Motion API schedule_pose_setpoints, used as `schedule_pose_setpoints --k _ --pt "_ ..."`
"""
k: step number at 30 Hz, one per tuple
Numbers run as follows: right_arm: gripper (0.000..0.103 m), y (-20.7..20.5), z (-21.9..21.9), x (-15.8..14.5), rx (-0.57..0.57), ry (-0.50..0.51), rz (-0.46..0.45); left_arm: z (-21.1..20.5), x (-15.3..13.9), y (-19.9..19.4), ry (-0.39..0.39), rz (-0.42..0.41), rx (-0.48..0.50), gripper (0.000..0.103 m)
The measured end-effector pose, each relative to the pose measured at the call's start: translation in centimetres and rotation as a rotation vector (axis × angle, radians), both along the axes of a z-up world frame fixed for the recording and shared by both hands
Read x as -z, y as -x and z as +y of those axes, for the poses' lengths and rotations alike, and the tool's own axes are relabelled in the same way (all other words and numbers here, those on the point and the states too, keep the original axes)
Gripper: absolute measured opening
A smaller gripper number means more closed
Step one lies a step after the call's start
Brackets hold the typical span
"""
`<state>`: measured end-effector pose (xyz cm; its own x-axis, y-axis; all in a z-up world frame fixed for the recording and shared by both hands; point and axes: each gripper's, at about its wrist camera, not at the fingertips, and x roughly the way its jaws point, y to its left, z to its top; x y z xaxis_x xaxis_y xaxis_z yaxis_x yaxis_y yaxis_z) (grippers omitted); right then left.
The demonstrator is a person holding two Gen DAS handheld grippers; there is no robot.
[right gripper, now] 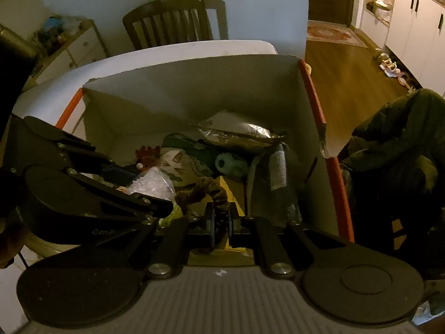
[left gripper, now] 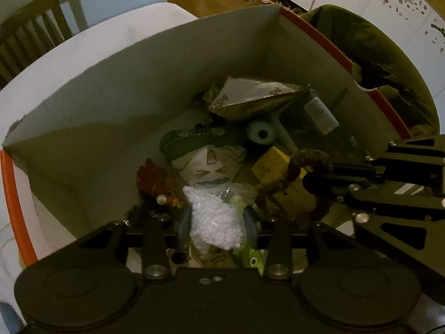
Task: Organize objects
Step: 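Open both tools to release the hair tie and clear bag into the box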
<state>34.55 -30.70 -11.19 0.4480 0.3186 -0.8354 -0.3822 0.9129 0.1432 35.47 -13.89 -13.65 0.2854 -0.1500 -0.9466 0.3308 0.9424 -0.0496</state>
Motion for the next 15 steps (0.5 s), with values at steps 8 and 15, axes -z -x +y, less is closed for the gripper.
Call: schedule_pose_setpoints --k 8,15 --pt "0.011 -0.2 -0.8 -0.3 0.01 -0.001 0.015 0.5 -0.2 0.7 0.026 -0.005 -0.025 0.061" --pt "0.012 0.3 -1.4 -0.4 0.013 0.008 0.027 1.7 -1.1 2.4 0.055 -0.042 -0.043 0.078"
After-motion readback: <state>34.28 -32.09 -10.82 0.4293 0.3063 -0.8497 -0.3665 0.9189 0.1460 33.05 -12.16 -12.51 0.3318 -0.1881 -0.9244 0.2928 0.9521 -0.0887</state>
